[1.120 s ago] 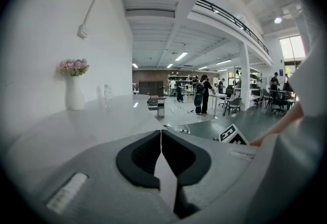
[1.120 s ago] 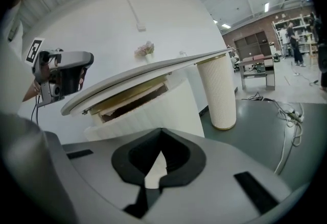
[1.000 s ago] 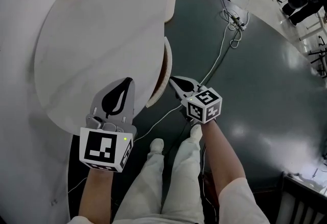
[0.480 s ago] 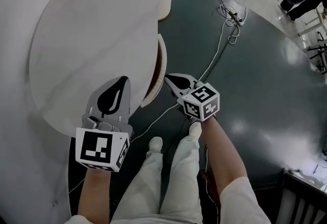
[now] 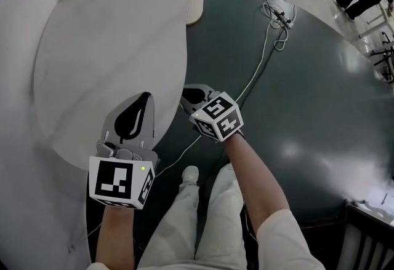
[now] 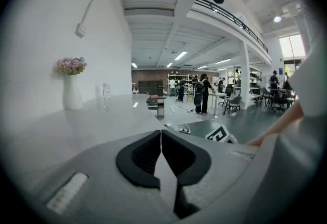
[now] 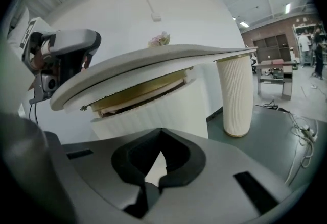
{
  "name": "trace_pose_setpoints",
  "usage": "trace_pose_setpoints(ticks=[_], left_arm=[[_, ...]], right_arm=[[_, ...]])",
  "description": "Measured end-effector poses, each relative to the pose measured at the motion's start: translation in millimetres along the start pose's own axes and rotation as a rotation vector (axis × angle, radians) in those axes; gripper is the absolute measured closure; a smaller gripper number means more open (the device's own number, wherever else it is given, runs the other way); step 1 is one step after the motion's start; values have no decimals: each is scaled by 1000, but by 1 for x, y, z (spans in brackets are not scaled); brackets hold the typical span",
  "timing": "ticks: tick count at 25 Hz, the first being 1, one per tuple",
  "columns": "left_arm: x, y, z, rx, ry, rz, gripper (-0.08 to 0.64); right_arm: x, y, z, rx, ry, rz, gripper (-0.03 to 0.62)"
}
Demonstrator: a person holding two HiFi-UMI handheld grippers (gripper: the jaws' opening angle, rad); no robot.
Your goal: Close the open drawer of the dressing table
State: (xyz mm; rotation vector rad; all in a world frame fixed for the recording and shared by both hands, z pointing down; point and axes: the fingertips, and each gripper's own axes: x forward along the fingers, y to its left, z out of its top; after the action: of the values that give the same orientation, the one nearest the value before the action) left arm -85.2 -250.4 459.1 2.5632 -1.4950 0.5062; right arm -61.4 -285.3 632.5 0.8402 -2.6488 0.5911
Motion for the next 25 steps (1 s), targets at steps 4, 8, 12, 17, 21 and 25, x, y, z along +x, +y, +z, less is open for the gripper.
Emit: trace_pose_setpoints(ticks=[4, 8, 12, 17, 21, 25], left_arm=[[-1, 7, 1, 11, 4, -1, 541], [-1, 14, -5, 15, 12, 4, 541], [0, 19, -9, 18, 20, 7, 541], [0, 17, -7, 30, 31, 3, 541], [7, 16, -5, 33, 34, -2, 541], [3, 15, 5, 34, 25, 0, 541]], right_arm=[[27, 10, 11, 30, -42, 65, 597], [35, 12, 11, 111, -159, 126, 597], [33, 13, 9, 182, -245, 134, 598], [33, 17, 14, 153, -232, 145, 597], [31, 14, 15, 147, -198, 141, 597], [7, 12, 18, 153, -166, 117, 597]])
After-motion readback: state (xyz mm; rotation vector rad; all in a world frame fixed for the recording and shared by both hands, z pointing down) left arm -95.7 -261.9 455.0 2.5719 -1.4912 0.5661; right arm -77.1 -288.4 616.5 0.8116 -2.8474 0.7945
